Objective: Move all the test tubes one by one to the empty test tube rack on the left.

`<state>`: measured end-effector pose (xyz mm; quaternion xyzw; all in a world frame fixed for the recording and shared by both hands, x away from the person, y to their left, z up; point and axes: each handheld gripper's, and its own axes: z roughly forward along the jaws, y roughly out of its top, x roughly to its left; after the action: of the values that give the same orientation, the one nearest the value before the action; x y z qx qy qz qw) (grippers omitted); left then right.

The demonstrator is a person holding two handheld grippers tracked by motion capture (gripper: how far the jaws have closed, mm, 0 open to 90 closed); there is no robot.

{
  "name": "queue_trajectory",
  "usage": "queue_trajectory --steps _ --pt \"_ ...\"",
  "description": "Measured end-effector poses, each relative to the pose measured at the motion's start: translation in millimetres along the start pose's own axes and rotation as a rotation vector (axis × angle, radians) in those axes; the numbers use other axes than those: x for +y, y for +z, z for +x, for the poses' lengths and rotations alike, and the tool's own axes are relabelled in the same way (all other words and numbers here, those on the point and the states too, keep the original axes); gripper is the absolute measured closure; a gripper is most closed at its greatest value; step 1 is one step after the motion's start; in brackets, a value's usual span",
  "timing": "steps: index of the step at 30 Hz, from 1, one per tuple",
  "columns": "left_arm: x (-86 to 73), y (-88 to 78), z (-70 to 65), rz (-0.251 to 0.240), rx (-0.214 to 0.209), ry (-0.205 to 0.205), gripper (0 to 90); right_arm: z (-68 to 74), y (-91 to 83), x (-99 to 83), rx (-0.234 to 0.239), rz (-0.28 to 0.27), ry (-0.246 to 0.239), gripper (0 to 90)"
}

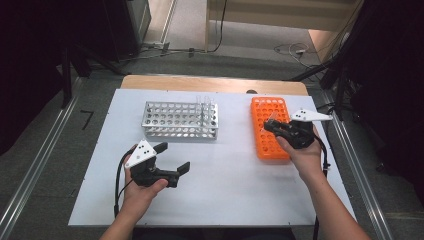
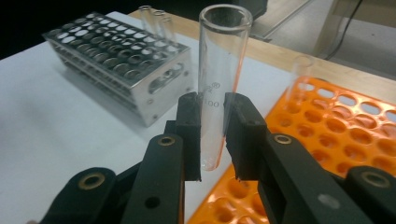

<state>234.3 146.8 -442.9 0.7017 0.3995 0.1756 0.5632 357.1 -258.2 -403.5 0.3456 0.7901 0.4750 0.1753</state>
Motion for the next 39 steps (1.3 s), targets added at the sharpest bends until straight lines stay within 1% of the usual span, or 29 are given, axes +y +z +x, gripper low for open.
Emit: queue_trajectory --steps 8,11,16,19,22,23,25,30,35,37,39 --pt "1.1 1.0 -2.9 0.000 -0.012 0.005 0.0 32.0 -10.9 -10.4 0.072 -0.003 -0.025 74.1" --pt "1.6 1.8 -4.7 0.002 -0.019 0.009 0.0 42.4 -14.7 -12.3 0.095 -0.007 -0.041 74.2" --pt "2.6 2.9 -8.2 0.005 -0.029 0.014 0.0 58.4 -17.4 -17.0 0.135 -0.009 -0.051 74.2" --pt "3.7 4.1 -12.6 0.000 -0.042 0.021 0.0 68.8 -15.9 -19.3 0.165 -0.003 -0.067 74.2" --pt "5.5 5.0 -18.0 0.005 -0.059 0.048 2.1 77.6 -12.0 -23.4 0.187 0.005 -0.077 74.2" --pt "6.0 5.3 -20.0 0.004 -0.066 0.052 2.1 80.9 -10.3 -25.2 0.194 0.012 -0.079 74.2" --pt "7.1 5.4 -22.6 0.003 -0.077 0.052 2.1 87.4 -7.0 -28.6 0.211 0.027 -0.089 74.2" --pt "8.5 7.6 -29.9 0.001 -0.119 0.055 3.7 103.7 0.2 -32.1 0.253 0.043 -0.113 74.2" --pt "10.6 10.5 -38.1 -0.002 -0.166 0.061 6.4 118.6 5.6 -32.6 0.290 0.046 -0.136 74.2" --pt "11.3 11.8 -41.6 -0.001 -0.179 0.061 8.2 124.0 7.6 -33.0 0.302 0.051 -0.144 74.1" --pt "11.9 13.5 -45.4 0.002 -0.184 0.068 11.9 127.7 9.1 -33.5 0.312 0.055 -0.148 74.2"
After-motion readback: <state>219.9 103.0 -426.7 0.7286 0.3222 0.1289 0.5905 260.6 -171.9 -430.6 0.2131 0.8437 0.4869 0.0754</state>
